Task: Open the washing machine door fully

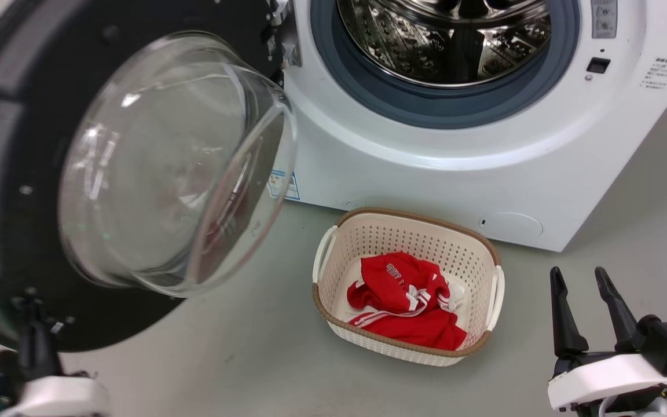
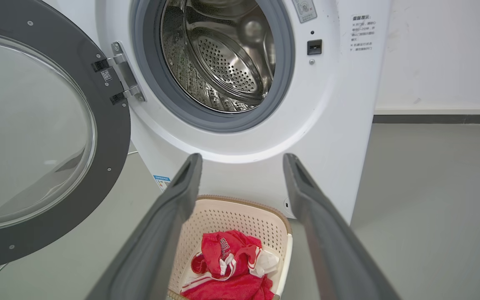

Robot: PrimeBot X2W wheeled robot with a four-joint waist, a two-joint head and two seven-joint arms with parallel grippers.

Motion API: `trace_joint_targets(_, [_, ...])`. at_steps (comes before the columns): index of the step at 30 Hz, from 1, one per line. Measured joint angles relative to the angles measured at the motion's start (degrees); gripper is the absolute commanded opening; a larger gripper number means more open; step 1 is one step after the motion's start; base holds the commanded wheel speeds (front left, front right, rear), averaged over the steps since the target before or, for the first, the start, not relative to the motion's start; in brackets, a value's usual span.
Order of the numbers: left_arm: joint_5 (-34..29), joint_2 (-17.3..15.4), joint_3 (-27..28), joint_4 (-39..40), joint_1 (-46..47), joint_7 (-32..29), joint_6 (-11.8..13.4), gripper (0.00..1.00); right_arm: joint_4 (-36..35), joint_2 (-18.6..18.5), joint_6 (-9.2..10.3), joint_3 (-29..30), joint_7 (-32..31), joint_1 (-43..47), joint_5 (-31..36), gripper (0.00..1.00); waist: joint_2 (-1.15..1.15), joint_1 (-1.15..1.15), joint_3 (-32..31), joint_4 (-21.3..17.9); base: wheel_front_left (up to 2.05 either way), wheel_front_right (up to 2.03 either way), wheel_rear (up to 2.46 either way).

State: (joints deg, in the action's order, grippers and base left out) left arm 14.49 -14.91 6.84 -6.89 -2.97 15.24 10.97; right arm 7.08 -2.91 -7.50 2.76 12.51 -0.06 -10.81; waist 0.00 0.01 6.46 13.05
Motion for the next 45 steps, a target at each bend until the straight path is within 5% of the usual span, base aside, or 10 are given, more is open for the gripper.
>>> trace_joint_targets(8, [0.3, -5.5, 8.8, -9.5, 8.6, -0.3, -4.2, 0.00, -0.7, 0.0, -0.01, 0.2, -0.4, -1.9, 0.8, 1.00, 0.00, 0.00, 3.0, -1.9, 0.00, 0.00, 0.00])
trace_joint_targets(15, [-1.4, -5.8, 12.7, -12.0, 10.5, -0.2, -5.7, 0.00, -0.2, 0.0, -0.01, 0.5, -0.1, -2.3, 0.8, 1.00, 0.00, 0.00, 3.3, -3.0, 0.00, 0.00, 0.00])
trace_joint_targets(28, [-6.4, 4.7, 13.8, -4.8, -0.2, -0.2, -6.9, 0.00, 1.8, 0.0, 0.00, -0.1, 1.2, -0.8, 0.3, 1.00, 0.00, 0.00, -2.1, -3.9, 0.00, 0.00, 0.00])
trace_joint_targets(35, [-8.9, 10.7, 8.9, 2.9, -6.9, -0.2, -8.3, 0.00, 2.1, 0.0, -0.01, -0.4, 1.6, 1.2, 0.9, 1.00, 0.00, -0.01, -5.8, -4.6, 0.00, 0.00, 0.00])
trace_joint_targets(36, [-9.1, 11.2, 7.5, 4.0, -7.6, -0.2, -8.2, 0.09, 2.0, 0.0, 0.00, -0.5, 1.6, 1.5, 1.0, 1.00, 0.00, -0.01, -6.2, -4.7, 0.00, 0.00, 0.00])
trace_joint_targets(39, [-9.2, 11.9, 3.4, 6.8, -8.4, -0.2, -7.4, 0.98, 1.2, 0.0, -0.01, -0.6, 1.6, 1.6, 1.6, 1.00, 0.00, -0.01, -6.7, -5.4, 0.00, 0.00, 0.00])
trace_joint_targets(45, [-11.2, 12.1, -5.2, 9.6, -8.0, -0.2, -6.9, 1.00, -0.9, 0.0, -0.01, -1.2, 1.3, 2.0, 2.8, 1.00, 0.00, -0.02, -7.3, -7.1, 0.00, 0.00, 0.00])
